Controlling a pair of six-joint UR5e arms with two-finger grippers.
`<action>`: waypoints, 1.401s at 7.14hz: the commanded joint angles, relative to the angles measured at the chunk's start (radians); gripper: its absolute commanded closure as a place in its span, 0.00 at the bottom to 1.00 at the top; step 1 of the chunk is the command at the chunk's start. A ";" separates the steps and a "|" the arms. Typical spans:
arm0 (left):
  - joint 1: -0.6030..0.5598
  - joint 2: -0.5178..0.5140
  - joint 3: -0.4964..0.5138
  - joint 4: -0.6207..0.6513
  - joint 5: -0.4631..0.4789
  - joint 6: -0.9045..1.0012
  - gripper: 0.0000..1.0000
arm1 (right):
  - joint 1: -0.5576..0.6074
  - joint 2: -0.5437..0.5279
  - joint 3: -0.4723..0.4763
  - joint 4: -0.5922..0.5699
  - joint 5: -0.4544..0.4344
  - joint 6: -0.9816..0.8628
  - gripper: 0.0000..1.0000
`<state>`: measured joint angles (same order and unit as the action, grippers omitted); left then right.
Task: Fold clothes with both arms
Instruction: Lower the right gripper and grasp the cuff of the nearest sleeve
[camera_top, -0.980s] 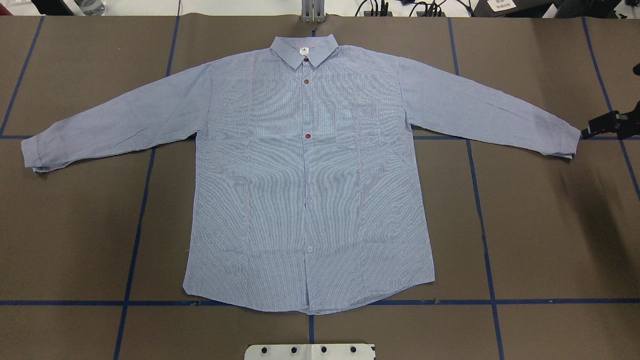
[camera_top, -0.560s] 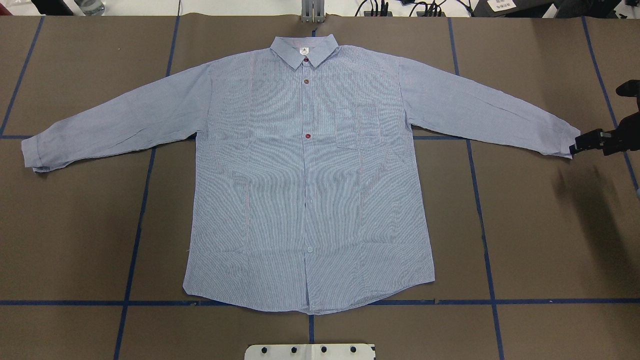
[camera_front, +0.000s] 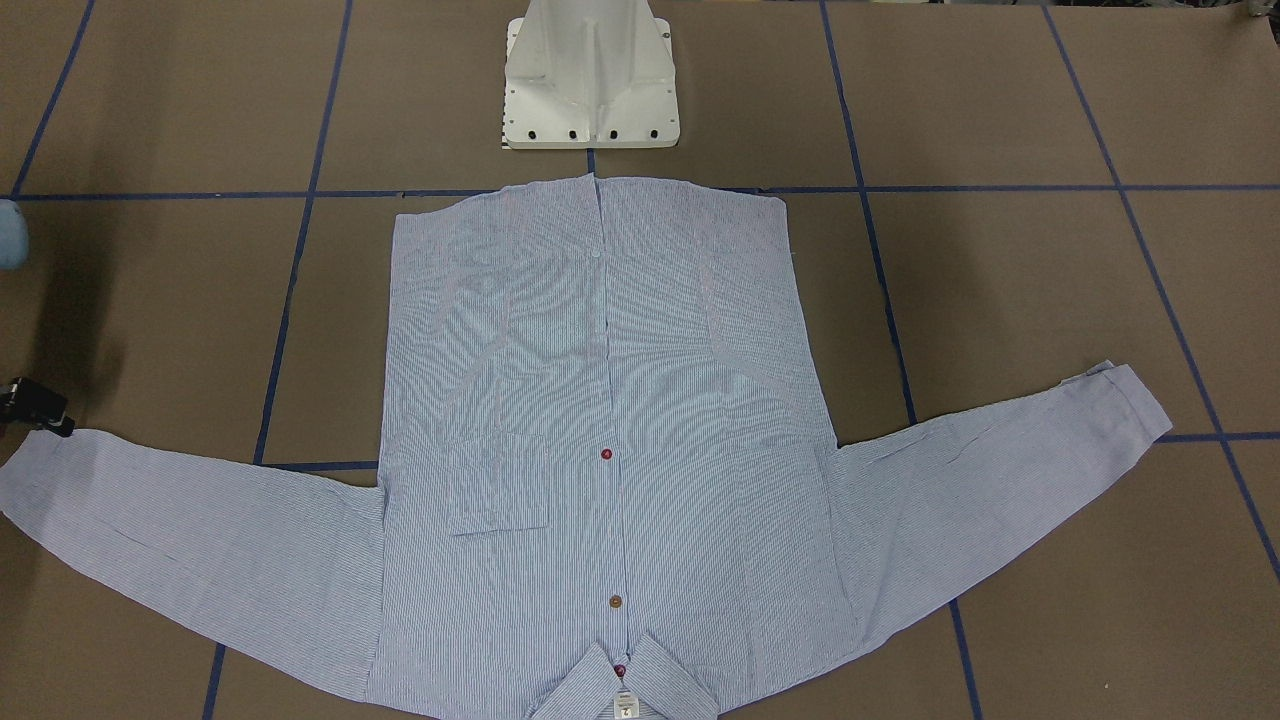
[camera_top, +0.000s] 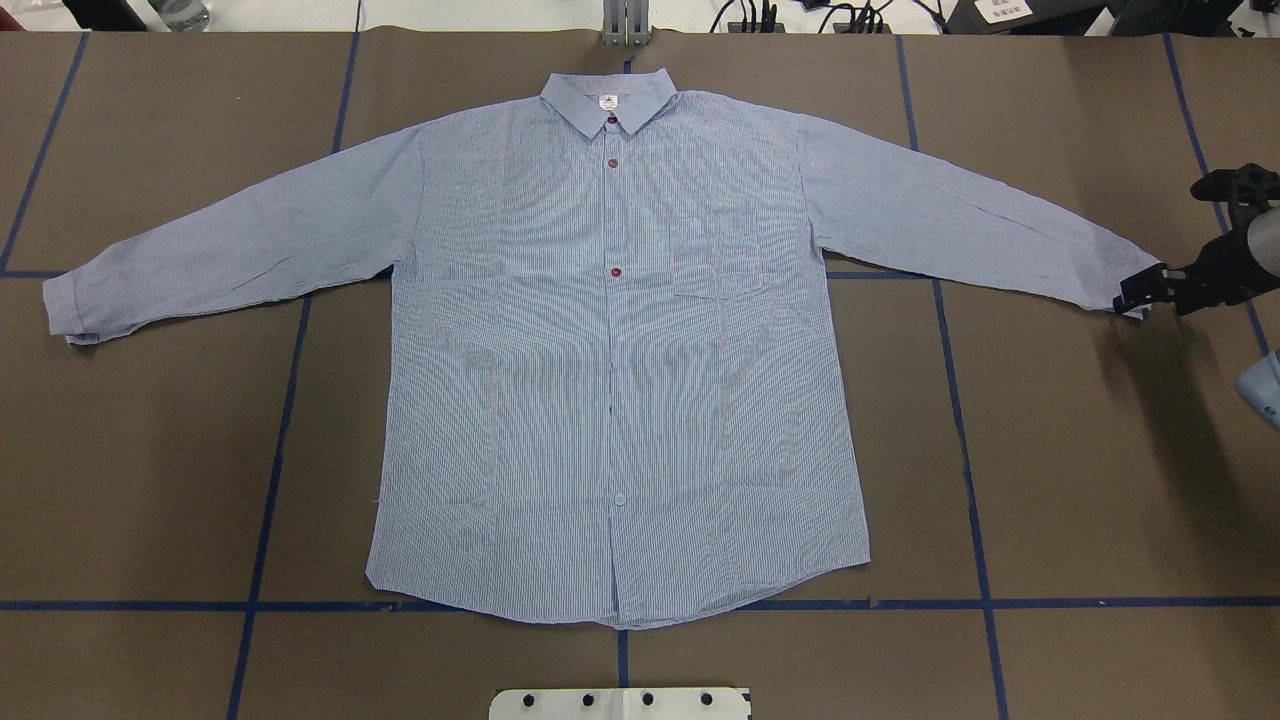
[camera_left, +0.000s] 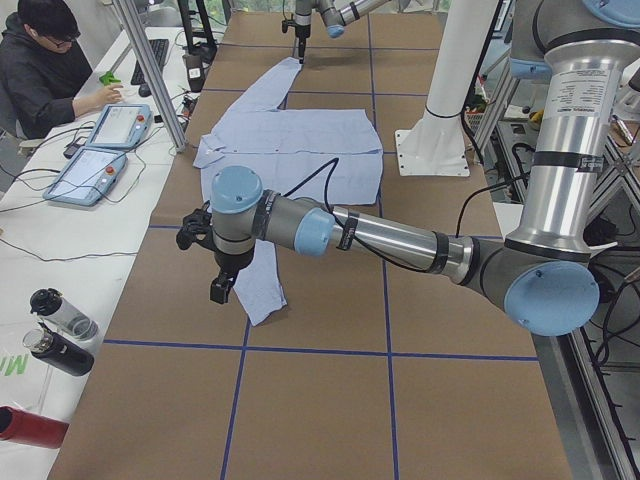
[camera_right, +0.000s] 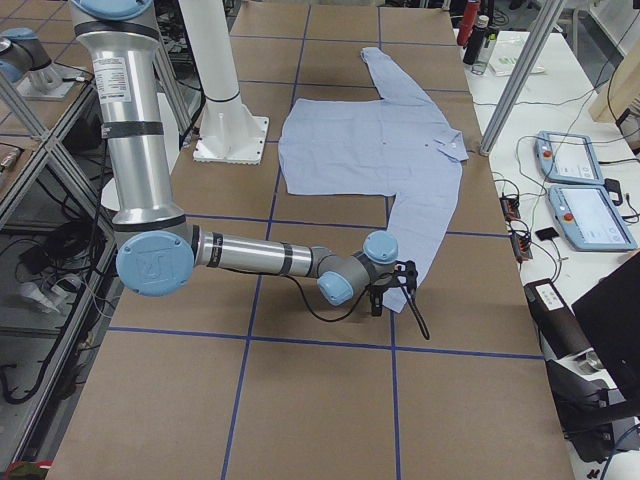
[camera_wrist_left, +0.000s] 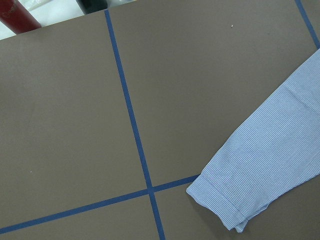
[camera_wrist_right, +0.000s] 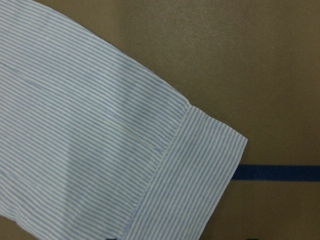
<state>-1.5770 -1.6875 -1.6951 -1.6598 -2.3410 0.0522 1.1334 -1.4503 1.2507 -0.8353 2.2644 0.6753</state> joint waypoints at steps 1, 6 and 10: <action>-0.001 0.000 -0.006 0.000 0.000 0.000 0.00 | -0.001 0.002 -0.001 -0.005 0.001 0.000 0.33; 0.000 0.000 -0.006 0.002 0.000 -0.002 0.00 | -0.001 0.024 0.009 -0.015 0.014 -0.002 0.86; -0.002 0.000 -0.006 0.002 0.002 -0.002 0.00 | 0.046 0.024 0.190 -0.013 0.070 -0.002 1.00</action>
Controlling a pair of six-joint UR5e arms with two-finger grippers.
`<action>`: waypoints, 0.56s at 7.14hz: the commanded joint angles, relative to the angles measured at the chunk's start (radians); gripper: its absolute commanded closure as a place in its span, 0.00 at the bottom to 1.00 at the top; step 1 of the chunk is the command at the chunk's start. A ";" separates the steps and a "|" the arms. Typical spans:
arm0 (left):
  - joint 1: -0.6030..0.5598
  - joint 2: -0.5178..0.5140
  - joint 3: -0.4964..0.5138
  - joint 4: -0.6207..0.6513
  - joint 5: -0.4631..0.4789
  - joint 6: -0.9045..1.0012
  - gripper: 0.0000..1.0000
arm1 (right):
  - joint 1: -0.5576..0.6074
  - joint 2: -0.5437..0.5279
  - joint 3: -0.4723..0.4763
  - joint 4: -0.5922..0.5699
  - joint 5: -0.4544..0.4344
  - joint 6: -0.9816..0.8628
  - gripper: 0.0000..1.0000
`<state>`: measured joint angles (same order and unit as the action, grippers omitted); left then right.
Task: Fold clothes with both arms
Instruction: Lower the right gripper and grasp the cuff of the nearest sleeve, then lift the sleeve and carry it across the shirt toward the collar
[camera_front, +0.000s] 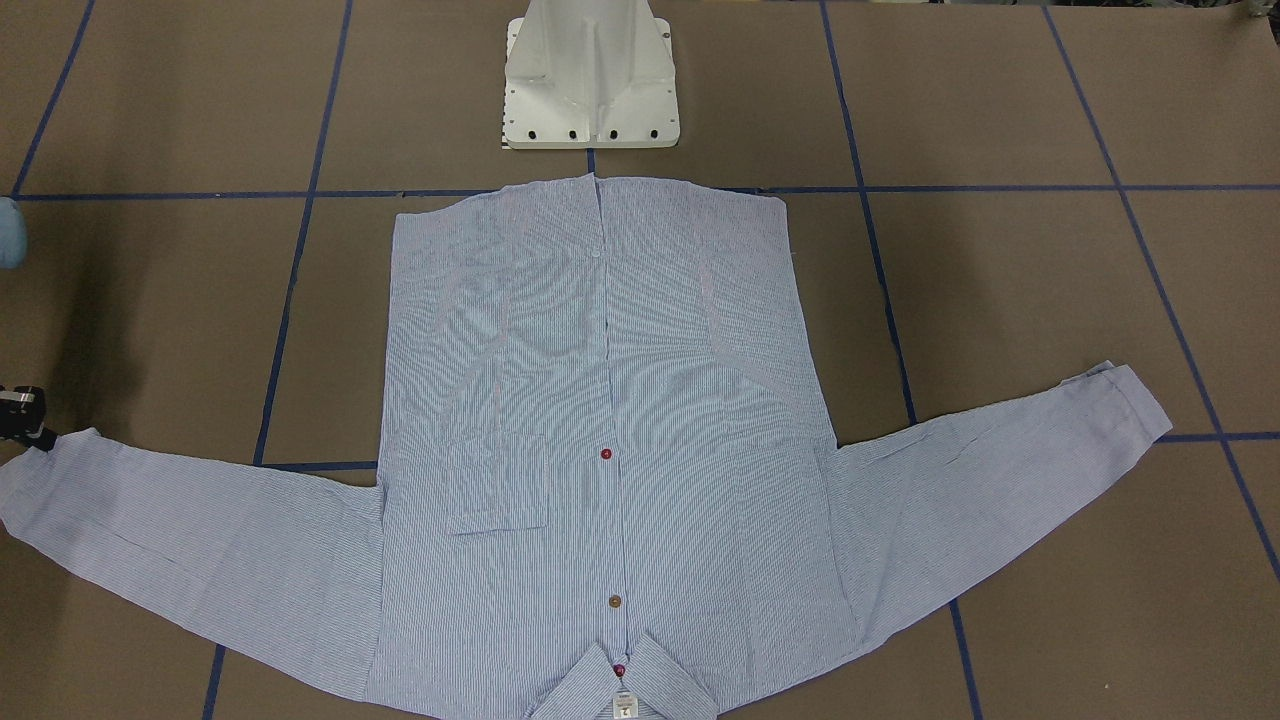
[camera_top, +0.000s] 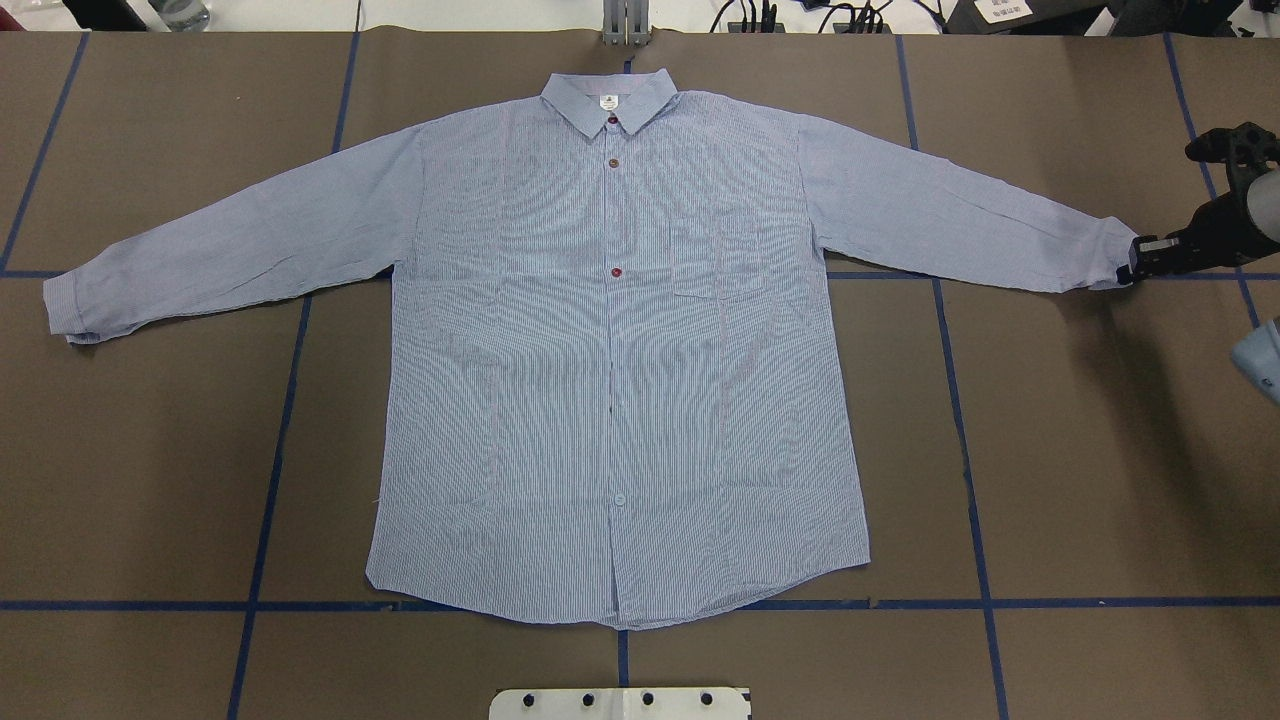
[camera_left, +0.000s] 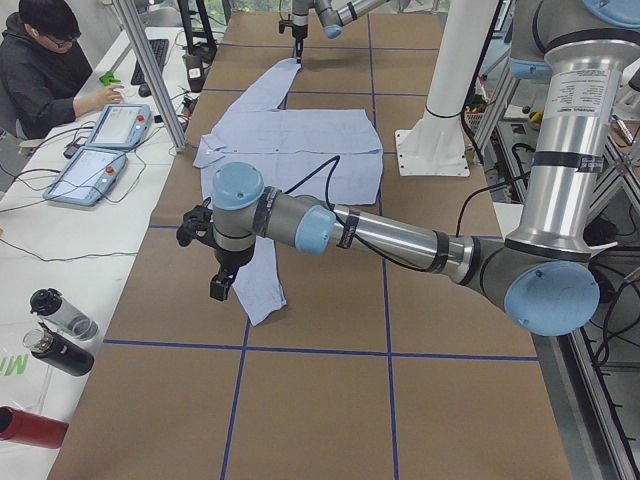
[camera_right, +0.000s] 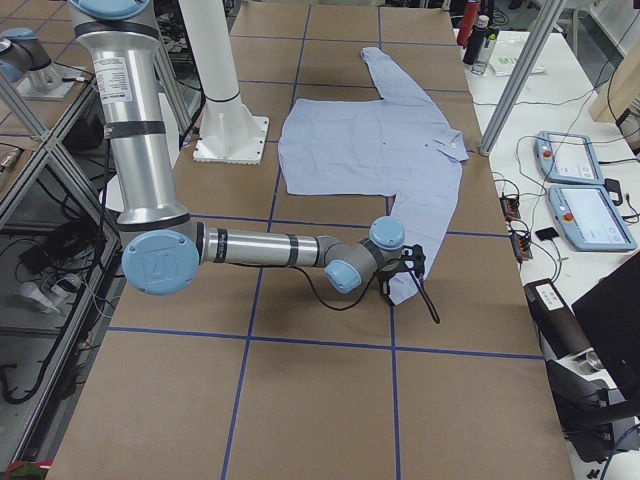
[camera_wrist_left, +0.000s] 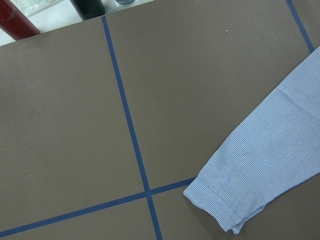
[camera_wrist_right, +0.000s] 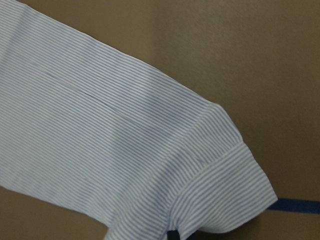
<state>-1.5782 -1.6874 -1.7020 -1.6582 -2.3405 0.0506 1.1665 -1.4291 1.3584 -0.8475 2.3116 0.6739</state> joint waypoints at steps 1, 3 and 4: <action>0.000 -0.002 0.001 0.000 0.000 0.000 0.00 | 0.015 0.042 0.155 -0.005 0.025 0.001 1.00; -0.002 -0.002 0.001 0.000 0.001 0.000 0.00 | 0.025 0.169 0.202 -0.074 0.107 0.004 1.00; -0.003 -0.002 0.001 0.000 0.001 0.000 0.00 | -0.008 0.270 0.196 -0.099 0.106 0.083 1.00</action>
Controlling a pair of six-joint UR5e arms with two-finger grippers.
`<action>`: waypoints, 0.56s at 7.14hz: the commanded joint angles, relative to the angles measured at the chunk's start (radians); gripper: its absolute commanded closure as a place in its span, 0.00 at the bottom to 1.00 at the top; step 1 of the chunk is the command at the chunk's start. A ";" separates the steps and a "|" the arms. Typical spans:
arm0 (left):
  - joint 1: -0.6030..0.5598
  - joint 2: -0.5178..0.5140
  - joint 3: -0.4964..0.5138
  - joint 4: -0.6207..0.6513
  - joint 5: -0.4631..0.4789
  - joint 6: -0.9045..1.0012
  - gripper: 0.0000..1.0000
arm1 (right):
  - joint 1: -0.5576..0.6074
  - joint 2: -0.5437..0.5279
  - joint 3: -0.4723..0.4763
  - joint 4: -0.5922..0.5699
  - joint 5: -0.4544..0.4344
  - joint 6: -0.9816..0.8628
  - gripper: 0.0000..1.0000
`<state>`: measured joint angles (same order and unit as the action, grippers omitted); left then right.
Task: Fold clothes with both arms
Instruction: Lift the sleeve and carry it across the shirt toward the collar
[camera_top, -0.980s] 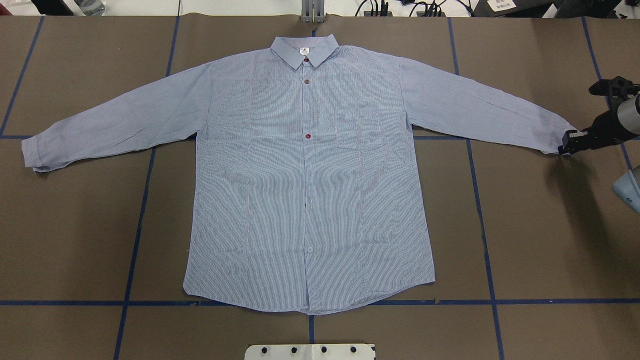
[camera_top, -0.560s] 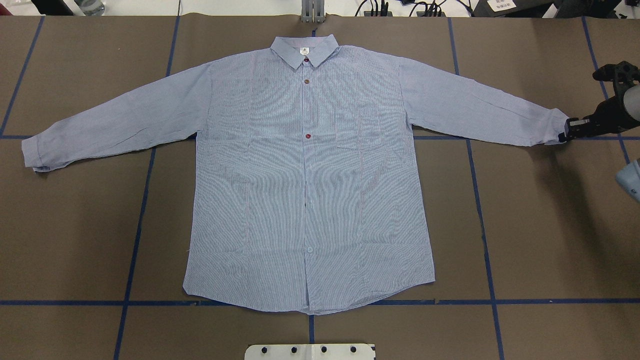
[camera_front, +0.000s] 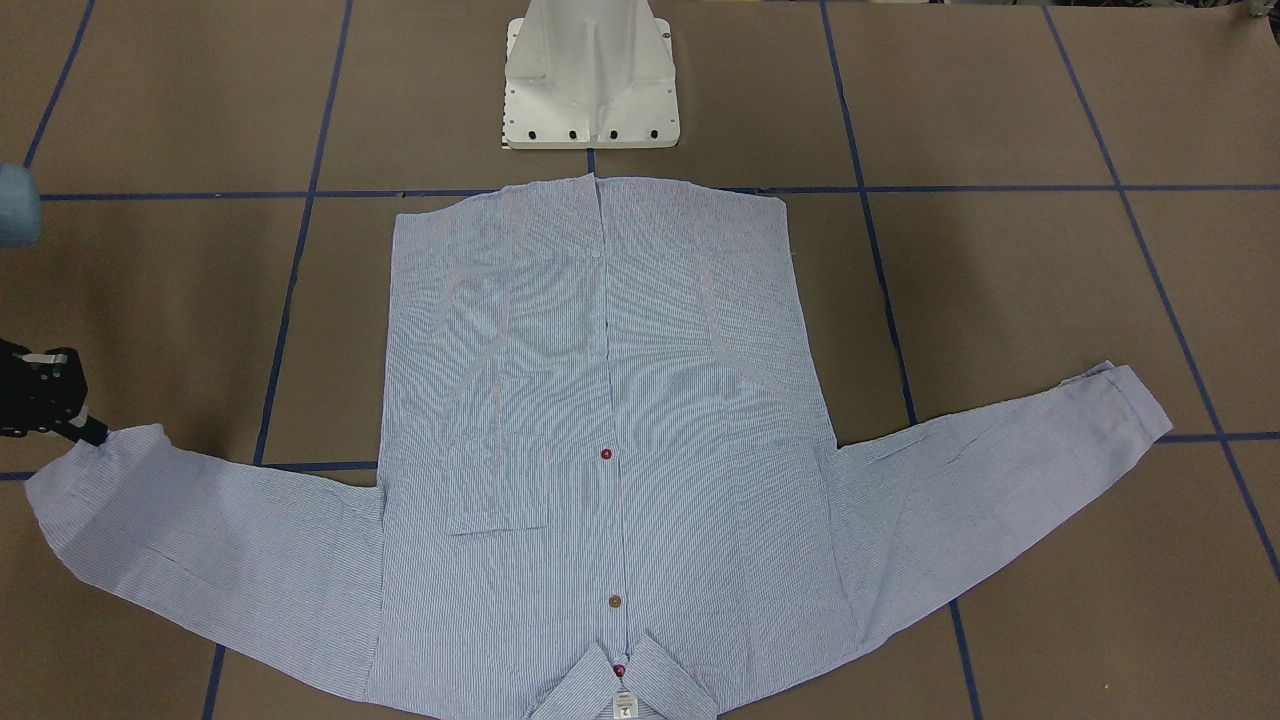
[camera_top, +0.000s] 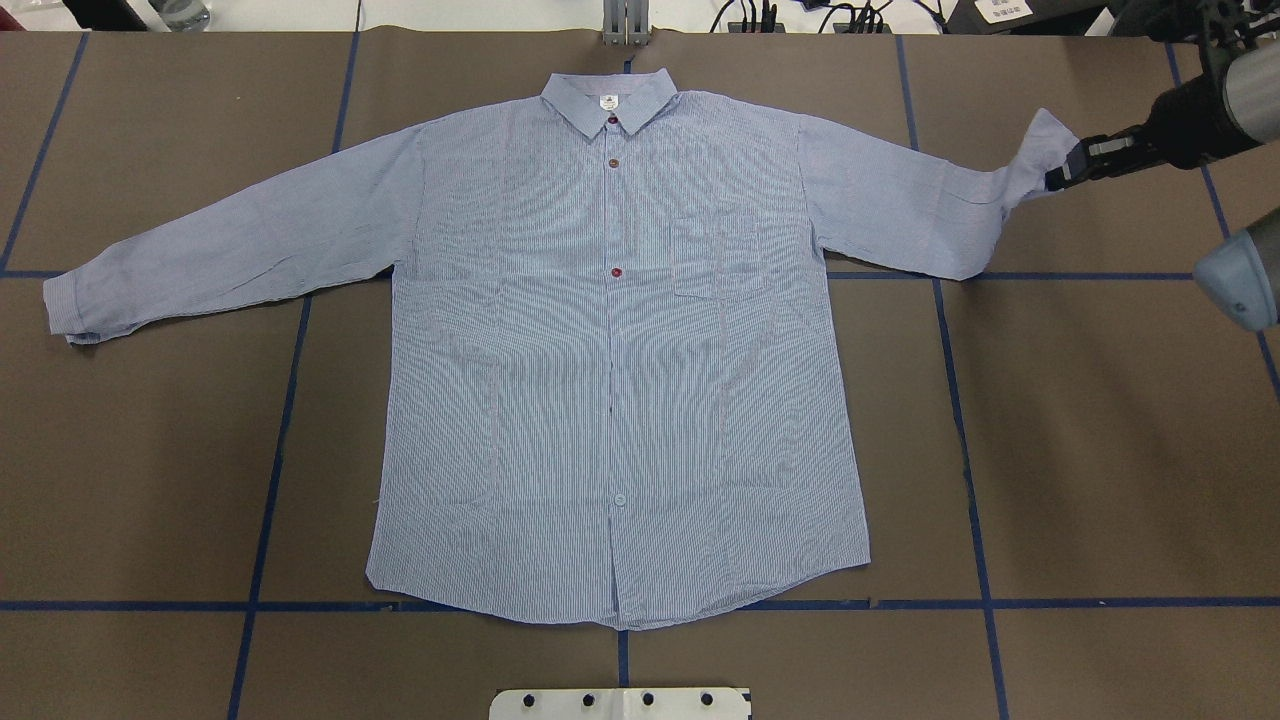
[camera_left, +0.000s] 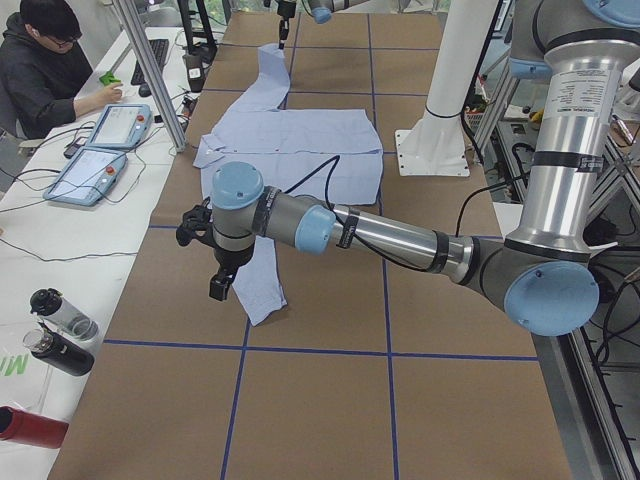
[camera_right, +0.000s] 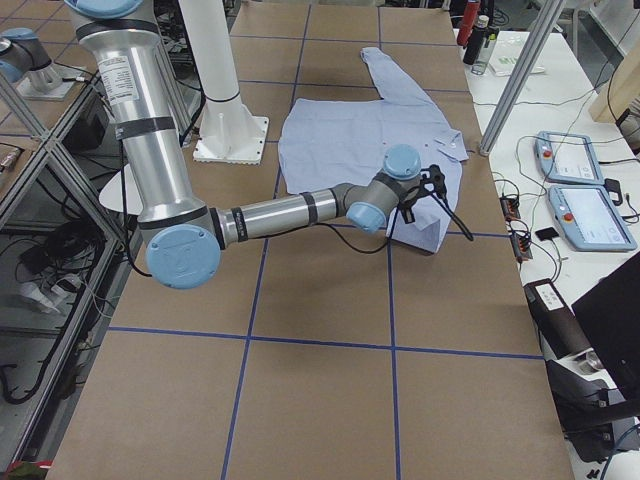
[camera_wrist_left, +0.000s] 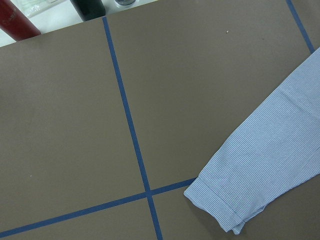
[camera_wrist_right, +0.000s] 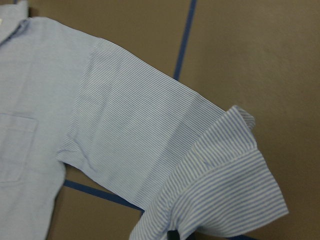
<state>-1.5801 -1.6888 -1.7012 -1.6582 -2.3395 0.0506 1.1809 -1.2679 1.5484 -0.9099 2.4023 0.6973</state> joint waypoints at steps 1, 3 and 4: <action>-0.001 0.001 0.002 0.000 0.000 0.000 0.00 | -0.082 0.215 0.001 -0.062 0.000 0.199 1.00; -0.003 0.001 0.012 0.000 0.000 0.002 0.00 | -0.180 0.405 -0.077 -0.119 -0.138 0.222 1.00; -0.003 0.003 0.015 0.000 0.000 0.002 0.00 | -0.229 0.518 -0.176 -0.122 -0.181 0.220 1.00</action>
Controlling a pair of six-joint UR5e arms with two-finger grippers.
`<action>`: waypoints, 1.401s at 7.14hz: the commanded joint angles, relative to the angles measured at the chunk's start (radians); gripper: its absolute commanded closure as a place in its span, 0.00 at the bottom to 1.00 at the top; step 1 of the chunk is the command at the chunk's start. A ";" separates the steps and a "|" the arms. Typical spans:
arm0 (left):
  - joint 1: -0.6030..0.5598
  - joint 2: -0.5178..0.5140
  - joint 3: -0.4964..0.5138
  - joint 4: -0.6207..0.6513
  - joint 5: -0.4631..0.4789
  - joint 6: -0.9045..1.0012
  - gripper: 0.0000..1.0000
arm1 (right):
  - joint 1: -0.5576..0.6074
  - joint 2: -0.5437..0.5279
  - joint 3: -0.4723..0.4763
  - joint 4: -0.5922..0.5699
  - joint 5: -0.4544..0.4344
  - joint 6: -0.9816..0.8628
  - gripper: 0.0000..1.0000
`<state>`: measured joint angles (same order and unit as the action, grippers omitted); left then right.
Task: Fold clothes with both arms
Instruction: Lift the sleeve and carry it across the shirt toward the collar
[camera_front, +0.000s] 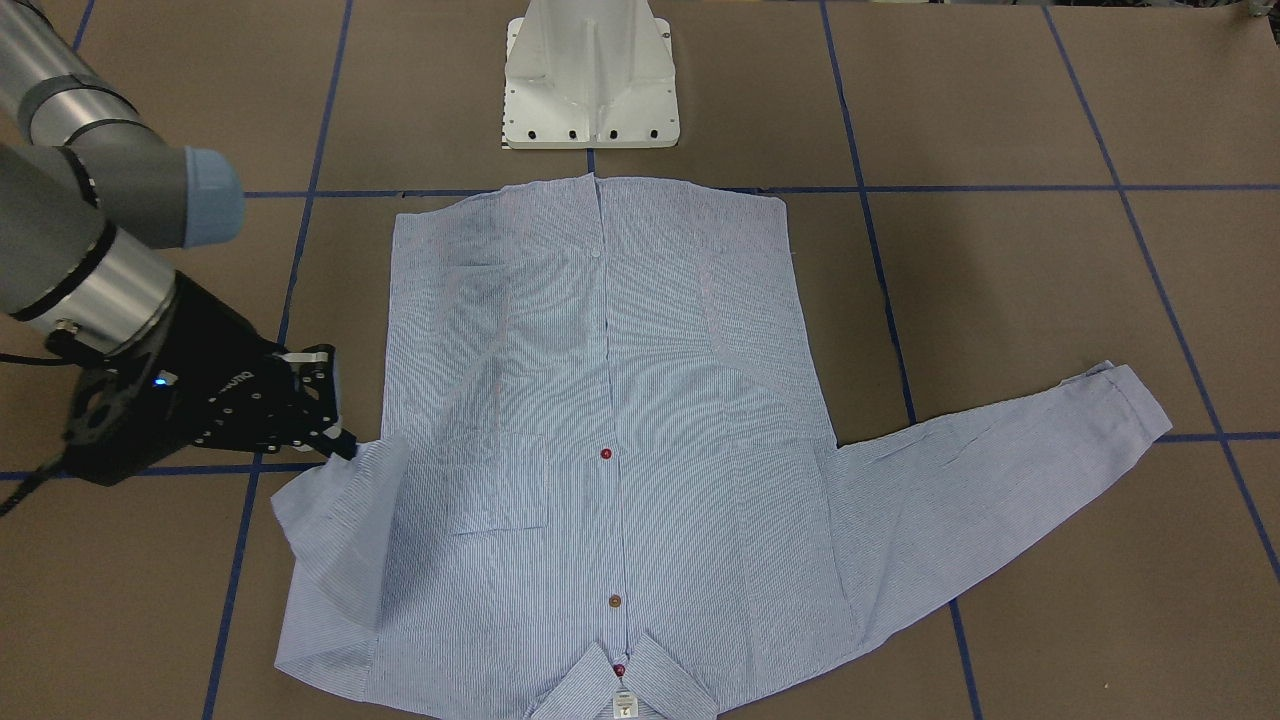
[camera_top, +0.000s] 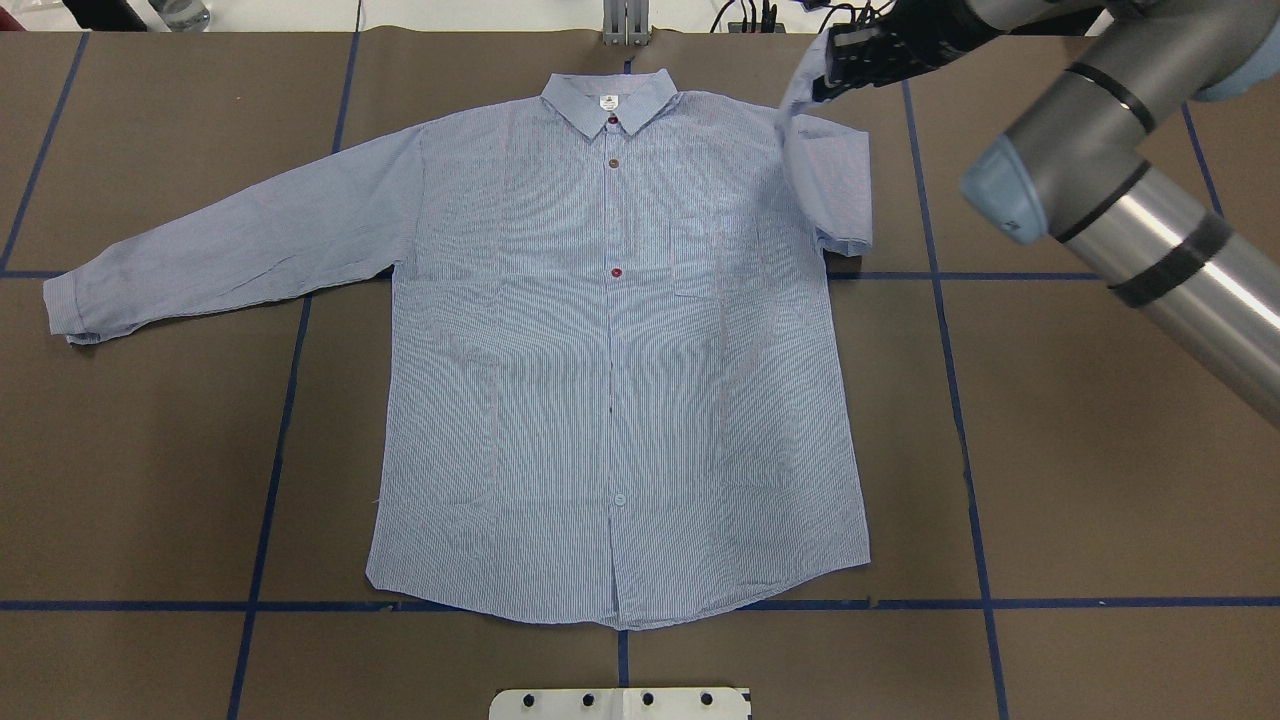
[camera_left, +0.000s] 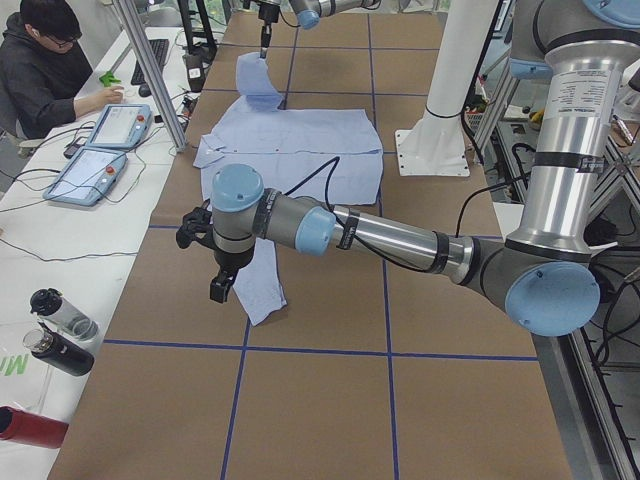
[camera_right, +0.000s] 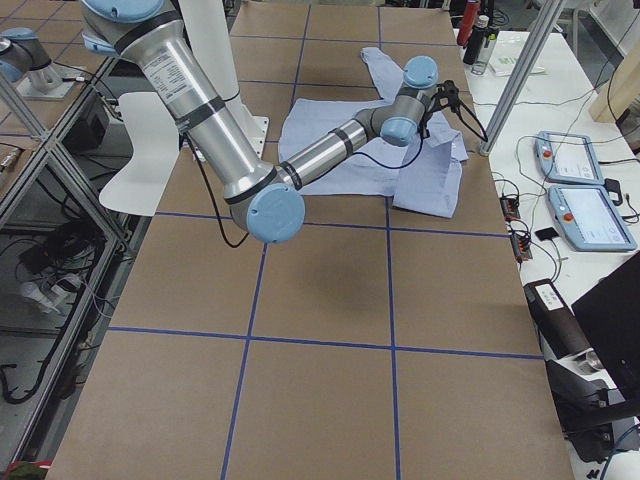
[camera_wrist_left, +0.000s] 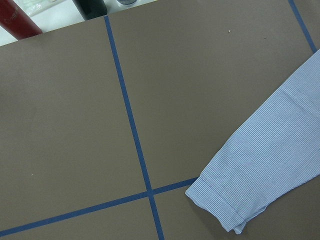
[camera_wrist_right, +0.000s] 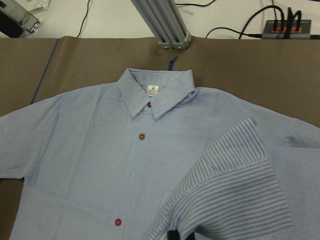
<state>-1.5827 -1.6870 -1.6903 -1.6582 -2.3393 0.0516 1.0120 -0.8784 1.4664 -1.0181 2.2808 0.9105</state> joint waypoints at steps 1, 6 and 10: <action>-0.002 0.001 0.017 0.000 0.000 0.001 0.00 | -0.116 0.222 -0.174 -0.014 -0.126 0.007 1.00; -0.003 0.001 0.030 -0.002 0.000 0.001 0.00 | -0.254 0.345 -0.323 -0.008 -0.326 0.008 1.00; -0.003 0.000 0.031 -0.002 0.000 -0.001 0.00 | -0.392 0.463 -0.595 -0.004 -0.495 0.001 1.00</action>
<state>-1.5861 -1.6867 -1.6603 -1.6597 -2.3393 0.0518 0.6567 -0.4503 0.9470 -1.0232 1.8338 0.9136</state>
